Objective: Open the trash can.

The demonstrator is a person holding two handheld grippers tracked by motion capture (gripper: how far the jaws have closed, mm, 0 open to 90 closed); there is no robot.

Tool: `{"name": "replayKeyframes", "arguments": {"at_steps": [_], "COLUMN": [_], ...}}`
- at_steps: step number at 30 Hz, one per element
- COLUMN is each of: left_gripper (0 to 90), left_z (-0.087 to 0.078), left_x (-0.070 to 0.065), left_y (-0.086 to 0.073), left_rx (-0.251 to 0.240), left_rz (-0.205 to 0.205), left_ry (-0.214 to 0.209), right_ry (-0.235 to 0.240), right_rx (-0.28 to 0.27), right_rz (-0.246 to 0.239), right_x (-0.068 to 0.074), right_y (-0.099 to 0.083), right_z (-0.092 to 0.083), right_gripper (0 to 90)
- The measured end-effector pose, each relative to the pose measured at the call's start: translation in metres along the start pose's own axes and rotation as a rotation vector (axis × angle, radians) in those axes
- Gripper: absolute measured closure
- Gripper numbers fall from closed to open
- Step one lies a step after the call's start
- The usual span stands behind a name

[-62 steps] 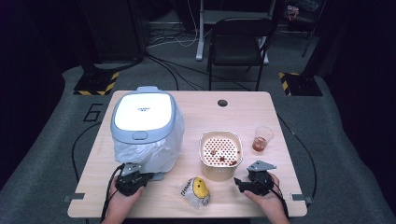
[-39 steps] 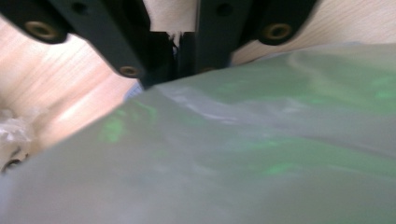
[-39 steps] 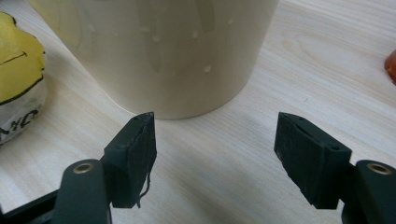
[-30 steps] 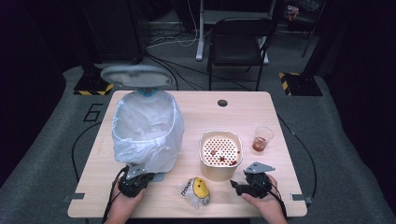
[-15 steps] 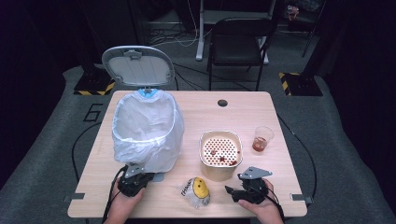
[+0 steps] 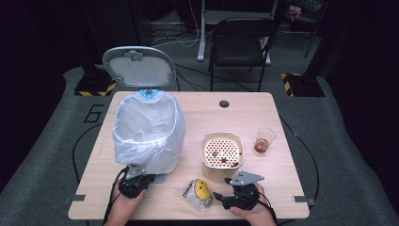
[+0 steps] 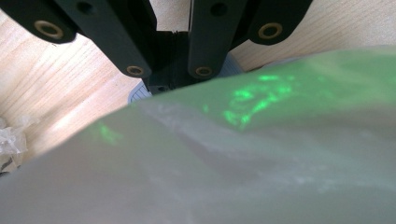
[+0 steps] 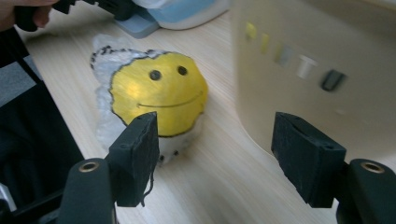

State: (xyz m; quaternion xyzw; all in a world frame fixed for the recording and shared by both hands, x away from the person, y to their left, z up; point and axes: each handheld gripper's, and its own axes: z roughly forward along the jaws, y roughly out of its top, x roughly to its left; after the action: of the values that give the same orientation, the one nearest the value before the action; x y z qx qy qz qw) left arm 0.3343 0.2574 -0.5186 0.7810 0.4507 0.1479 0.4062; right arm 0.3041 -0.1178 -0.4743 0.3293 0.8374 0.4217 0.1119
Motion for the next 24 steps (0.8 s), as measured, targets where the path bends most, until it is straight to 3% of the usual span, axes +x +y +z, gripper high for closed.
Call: {"name": "replayKeyframes", "arguments": {"at_steps": [15, 24], "left_gripper": [90.0, 90.0], "left_z": [0.000, 0.000], "left_x": [0.000, 0.000], "left_y": [0.000, 0.000], "left_rx": [0.004, 0.002], "left_rz": [0.010, 0.010], "left_ry": [0.008, 0.009], "right_ry": [0.088, 0.116], "right_rx": [-0.011, 0.017], "right_rz": [-0.061, -0.091], "right_x": [0.020, 0.027], "right_y": [0.023, 0.028], "right_z": [0.023, 0.043], "right_gripper": [31.6, 31.1]}}
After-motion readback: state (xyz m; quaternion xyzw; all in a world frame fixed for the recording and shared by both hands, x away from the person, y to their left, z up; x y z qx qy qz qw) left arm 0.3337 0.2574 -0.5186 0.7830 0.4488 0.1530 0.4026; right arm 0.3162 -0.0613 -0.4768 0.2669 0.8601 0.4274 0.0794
